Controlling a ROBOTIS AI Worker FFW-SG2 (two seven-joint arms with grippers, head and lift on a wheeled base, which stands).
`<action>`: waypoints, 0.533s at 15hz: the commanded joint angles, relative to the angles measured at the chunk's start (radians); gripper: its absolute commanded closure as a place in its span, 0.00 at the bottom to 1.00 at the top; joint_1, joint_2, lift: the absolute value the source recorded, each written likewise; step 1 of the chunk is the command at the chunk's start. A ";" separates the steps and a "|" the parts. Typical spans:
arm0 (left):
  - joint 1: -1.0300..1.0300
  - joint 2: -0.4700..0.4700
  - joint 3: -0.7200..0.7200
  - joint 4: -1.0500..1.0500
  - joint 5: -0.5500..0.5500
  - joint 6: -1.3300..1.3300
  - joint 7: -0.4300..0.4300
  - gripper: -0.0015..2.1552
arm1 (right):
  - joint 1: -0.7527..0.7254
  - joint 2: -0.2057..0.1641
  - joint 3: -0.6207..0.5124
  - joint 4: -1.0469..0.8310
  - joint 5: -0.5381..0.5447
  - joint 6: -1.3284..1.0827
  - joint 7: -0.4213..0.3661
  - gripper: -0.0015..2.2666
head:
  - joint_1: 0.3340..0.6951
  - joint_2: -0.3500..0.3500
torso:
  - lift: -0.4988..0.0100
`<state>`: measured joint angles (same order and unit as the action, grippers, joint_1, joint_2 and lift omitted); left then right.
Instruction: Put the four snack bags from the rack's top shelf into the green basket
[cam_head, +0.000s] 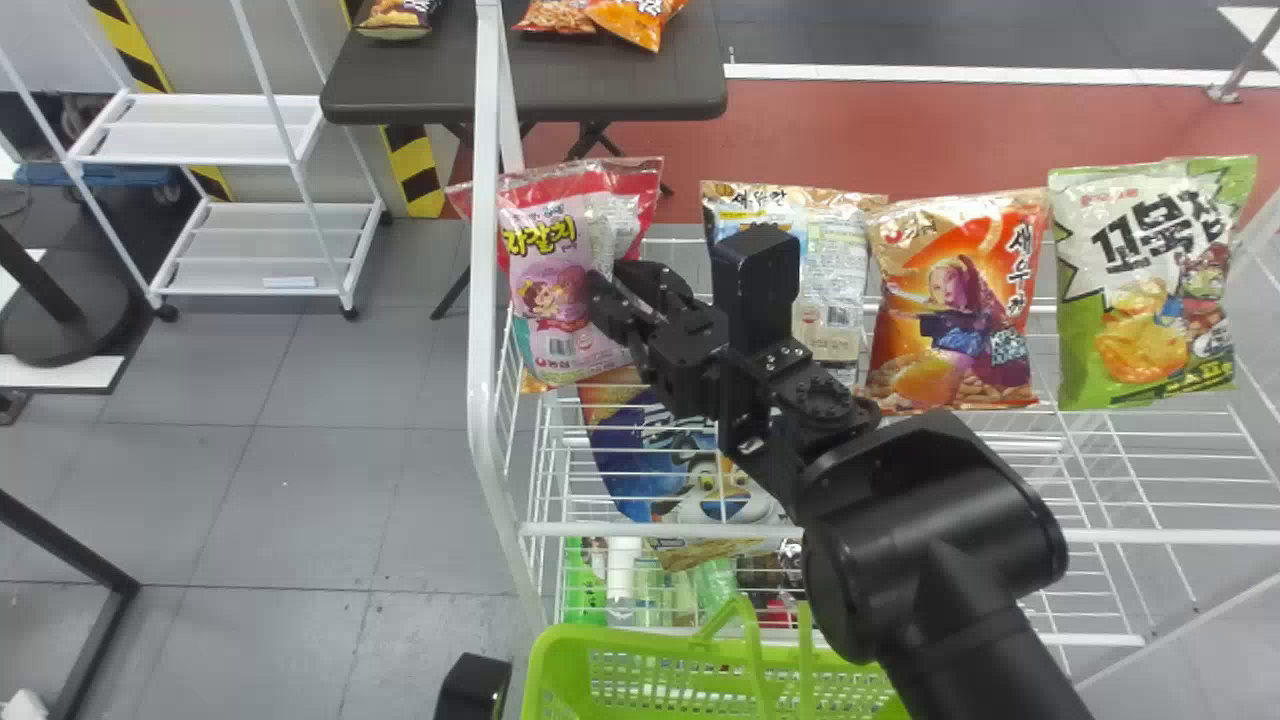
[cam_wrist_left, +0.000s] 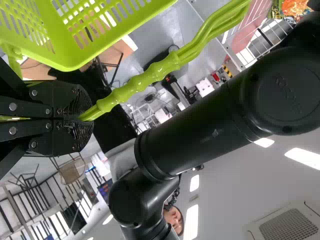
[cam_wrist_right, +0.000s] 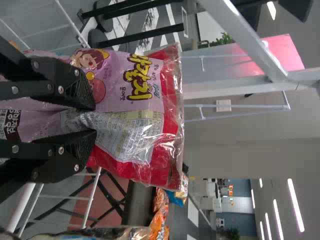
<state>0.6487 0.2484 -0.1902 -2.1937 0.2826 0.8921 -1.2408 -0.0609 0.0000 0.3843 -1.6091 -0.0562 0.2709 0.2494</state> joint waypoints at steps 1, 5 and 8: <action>-0.001 0.000 0.000 0.002 0.003 0.000 -0.002 0.88 | 0.042 0.001 0.022 -0.091 -0.002 0.035 0.005 0.97 | 1.00 0.55 | 0.98; 0.000 -0.009 0.009 0.005 -0.003 0.000 -0.008 0.88 | 0.177 0.001 0.015 -0.342 0.029 0.222 -0.029 0.97 | 1.00 0.61 | 0.98; 0.006 -0.012 0.020 0.009 -0.010 0.000 -0.009 0.88 | 0.288 -0.011 -0.027 -0.522 0.029 0.330 -0.084 0.97 | 1.00 0.58 | 0.98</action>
<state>0.6528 0.2378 -0.1742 -2.1856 0.2722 0.8921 -1.2496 0.1757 -0.0012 0.3778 -2.0414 -0.0291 0.5322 0.1797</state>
